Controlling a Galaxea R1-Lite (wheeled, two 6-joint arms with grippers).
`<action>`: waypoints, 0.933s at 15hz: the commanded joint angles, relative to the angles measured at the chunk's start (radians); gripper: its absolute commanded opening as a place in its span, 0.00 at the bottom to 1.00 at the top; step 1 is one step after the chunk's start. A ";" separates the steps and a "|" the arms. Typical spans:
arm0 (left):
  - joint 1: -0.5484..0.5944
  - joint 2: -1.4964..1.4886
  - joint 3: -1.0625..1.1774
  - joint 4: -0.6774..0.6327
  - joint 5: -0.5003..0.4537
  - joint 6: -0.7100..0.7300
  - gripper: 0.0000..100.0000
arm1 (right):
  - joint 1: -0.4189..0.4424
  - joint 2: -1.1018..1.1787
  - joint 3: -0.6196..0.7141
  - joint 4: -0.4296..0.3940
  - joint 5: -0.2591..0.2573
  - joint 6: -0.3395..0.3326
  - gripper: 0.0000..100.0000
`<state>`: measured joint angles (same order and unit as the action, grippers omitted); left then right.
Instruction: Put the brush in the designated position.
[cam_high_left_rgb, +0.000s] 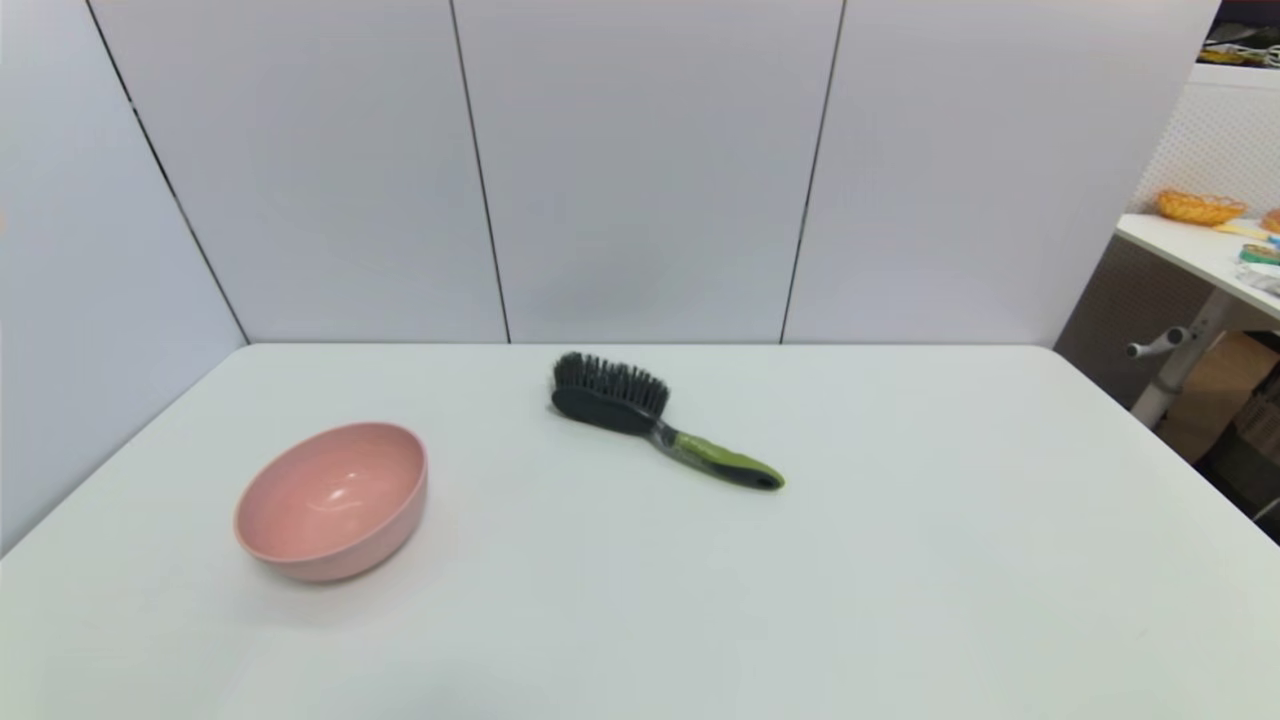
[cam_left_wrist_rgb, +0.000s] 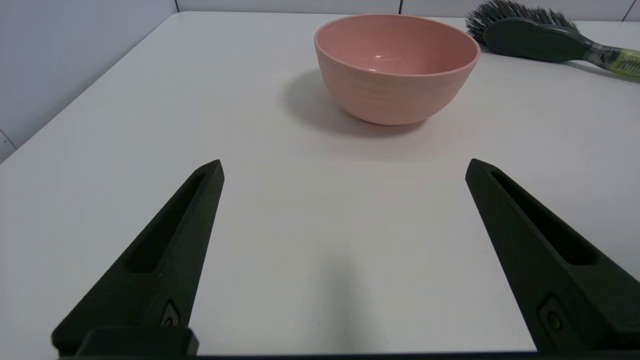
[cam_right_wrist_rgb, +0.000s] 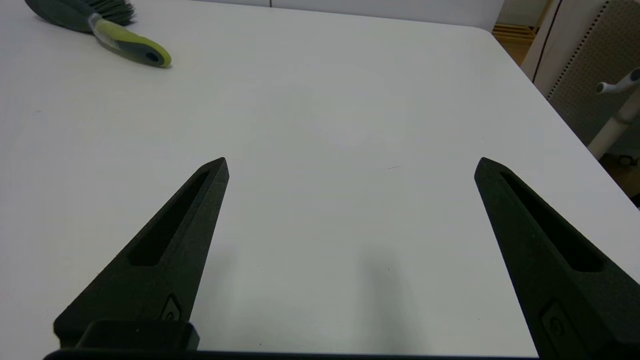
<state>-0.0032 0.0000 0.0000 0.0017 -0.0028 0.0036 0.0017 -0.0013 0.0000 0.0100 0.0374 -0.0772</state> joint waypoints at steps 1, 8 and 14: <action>-0.001 0.100 -0.066 0.047 -0.020 0.039 1.00 | 0.000 0.001 0.002 0.001 0.001 -0.001 1.00; -0.120 0.606 -0.417 0.189 -0.102 0.168 1.00 | 0.000 0.001 0.002 0.001 0.001 -0.001 1.00; -0.253 1.072 -0.765 0.238 -0.135 0.263 1.00 | 0.000 0.001 0.002 -0.001 0.001 -0.001 1.00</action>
<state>-0.1451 0.7753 -0.5800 0.2217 -0.1264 0.2351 0.0019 -0.0013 0.0000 0.0109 0.0379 -0.0774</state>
